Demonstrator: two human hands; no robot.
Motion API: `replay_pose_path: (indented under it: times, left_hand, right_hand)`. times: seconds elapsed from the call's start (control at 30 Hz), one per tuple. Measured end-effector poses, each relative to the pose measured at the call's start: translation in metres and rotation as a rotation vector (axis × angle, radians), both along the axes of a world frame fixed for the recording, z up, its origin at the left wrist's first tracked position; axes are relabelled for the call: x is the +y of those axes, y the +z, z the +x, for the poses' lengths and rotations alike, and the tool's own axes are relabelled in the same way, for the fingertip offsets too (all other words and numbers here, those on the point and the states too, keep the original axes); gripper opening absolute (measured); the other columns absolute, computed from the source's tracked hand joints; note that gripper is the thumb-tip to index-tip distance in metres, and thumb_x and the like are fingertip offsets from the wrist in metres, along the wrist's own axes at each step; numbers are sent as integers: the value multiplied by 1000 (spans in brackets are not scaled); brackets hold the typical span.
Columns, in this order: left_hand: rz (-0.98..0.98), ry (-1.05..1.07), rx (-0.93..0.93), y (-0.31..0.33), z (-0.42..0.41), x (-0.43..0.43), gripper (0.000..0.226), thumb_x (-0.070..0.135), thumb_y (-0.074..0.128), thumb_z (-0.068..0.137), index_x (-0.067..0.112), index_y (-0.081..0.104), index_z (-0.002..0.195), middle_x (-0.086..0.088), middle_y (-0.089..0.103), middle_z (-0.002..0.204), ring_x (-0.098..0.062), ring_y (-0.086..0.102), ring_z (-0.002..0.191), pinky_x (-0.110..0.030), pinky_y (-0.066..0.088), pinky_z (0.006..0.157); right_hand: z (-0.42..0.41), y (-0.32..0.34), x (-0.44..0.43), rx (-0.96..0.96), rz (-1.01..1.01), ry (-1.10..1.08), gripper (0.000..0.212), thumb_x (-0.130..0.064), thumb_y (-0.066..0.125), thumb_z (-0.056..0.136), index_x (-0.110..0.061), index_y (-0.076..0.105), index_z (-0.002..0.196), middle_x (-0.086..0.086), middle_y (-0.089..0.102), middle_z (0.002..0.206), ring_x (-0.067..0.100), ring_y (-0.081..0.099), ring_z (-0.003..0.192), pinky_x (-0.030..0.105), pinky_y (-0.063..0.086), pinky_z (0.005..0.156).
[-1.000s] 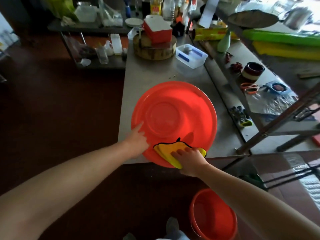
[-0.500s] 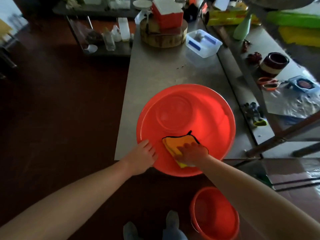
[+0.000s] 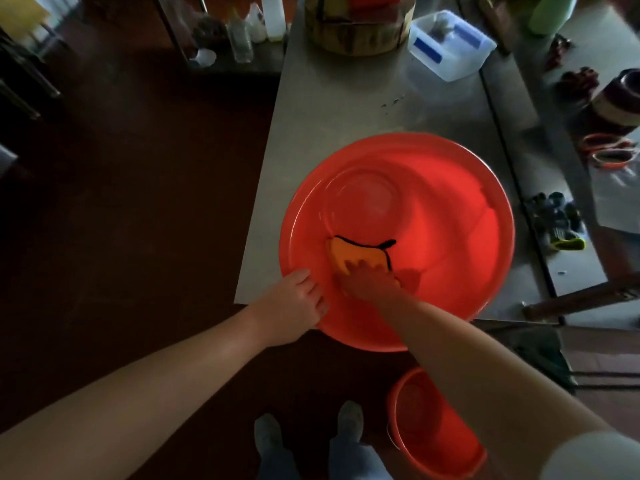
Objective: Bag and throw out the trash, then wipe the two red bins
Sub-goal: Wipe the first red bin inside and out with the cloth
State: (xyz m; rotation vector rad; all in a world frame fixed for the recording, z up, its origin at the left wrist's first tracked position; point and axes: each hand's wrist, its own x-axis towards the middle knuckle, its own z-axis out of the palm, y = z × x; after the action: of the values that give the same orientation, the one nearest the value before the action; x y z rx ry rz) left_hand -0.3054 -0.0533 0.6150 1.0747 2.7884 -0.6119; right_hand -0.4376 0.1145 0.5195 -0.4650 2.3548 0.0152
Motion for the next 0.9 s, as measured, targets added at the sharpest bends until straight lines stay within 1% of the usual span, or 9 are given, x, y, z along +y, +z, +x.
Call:
replay_pose_path:
  times: [0.07, 0.13, 0.2, 0.3, 0.43, 0.53, 0.67, 0.8, 0.9]
  left_hand:
    - [-1, 11, -11, 2, 2, -7, 42, 27, 30, 103, 14, 63, 125, -9, 67, 119, -31, 62, 108, -45, 41, 106]
    - [2, 16, -1, 3, 2, -13, 43, 27, 30, 102, 15, 63, 126, -8, 68, 120, -30, 63, 109, -44, 43, 105]
    - [-7, 26, -11, 1, 3, -13, 41, 32, 37, 102, 15, 62, 129, -8, 67, 122, -31, 62, 111, -44, 43, 105]
    - [-32, 86, -65, -4, 5, -9, 49, 43, 42, 101, 11, 55, 136, -13, 63, 129, -35, 59, 118, -47, 39, 108]
    - [-26, 105, -64, -5, 5, -4, 50, 45, 46, 100, 9, 56, 133, -16, 64, 125, -37, 60, 113, -51, 39, 106]
    - [-41, 102, -50, -2, 3, -1, 43, 40, 48, 100, 10, 57, 131, -15, 65, 122, -36, 61, 108, -51, 38, 106]
    - [-55, 93, -50, 4, 1, 1, 42, 44, 49, 100, 14, 60, 127, -13, 66, 121, -34, 63, 107, -52, 35, 105]
    - [-12, 102, -60, 10, -3, -1, 44, 49, 48, 100, 14, 60, 123, -12, 67, 118, -33, 63, 106, -51, 35, 102]
    - [11, 122, -78, 12, -4, -3, 46, 51, 44, 101, 15, 58, 125, -11, 67, 119, -33, 63, 106, -51, 35, 101]
  right_hand:
    - [3, 6, -11, -98, -111, -105, 71, -67, 30, 97, -35, 20, 159, 7, 21, 165, 37, 21, 150, 60, 18, 120]
    - [3, 9, -9, -94, -133, -95, 68, -65, 30, 100, -33, 20, 159, 7, 20, 166, 36, 21, 151, 58, 21, 120]
    - [1, 12, 2, -13, -51, -7, 63, -60, 28, 104, -33, 22, 160, 7, 25, 165, 37, 29, 148, 56, 29, 117]
    - [-14, 28, 24, 161, 146, 87, 57, -63, 37, 98, -41, 41, 150, 1, 42, 156, 35, 37, 143, 51, 28, 114]
    - [-17, 45, 36, 205, 385, 193, 54, -58, 40, 97, -40, 45, 147, 3, 39, 157, 37, 27, 146, 51, 18, 119]
    - [8, 59, 30, 145, 354, 184, 62, -67, 39, 93, -43, 39, 150, 0, 36, 160, 37, 30, 146, 50, 23, 118]
    - [43, 75, 27, 24, 246, 109, 72, -68, 22, 89, -43, 25, 156, 2, 26, 165, 38, 28, 149, 54, 26, 118]
    - [60, 97, 34, -41, 190, 84, 80, -76, 21, 83, -41, 30, 154, 8, 30, 162, 40, 28, 147, 57, 24, 118]
    - [67, 106, 35, 9, 222, 62, 85, -82, 16, 76, -47, 31, 152, 4, 33, 162, 38, 30, 148, 57, 23, 118]
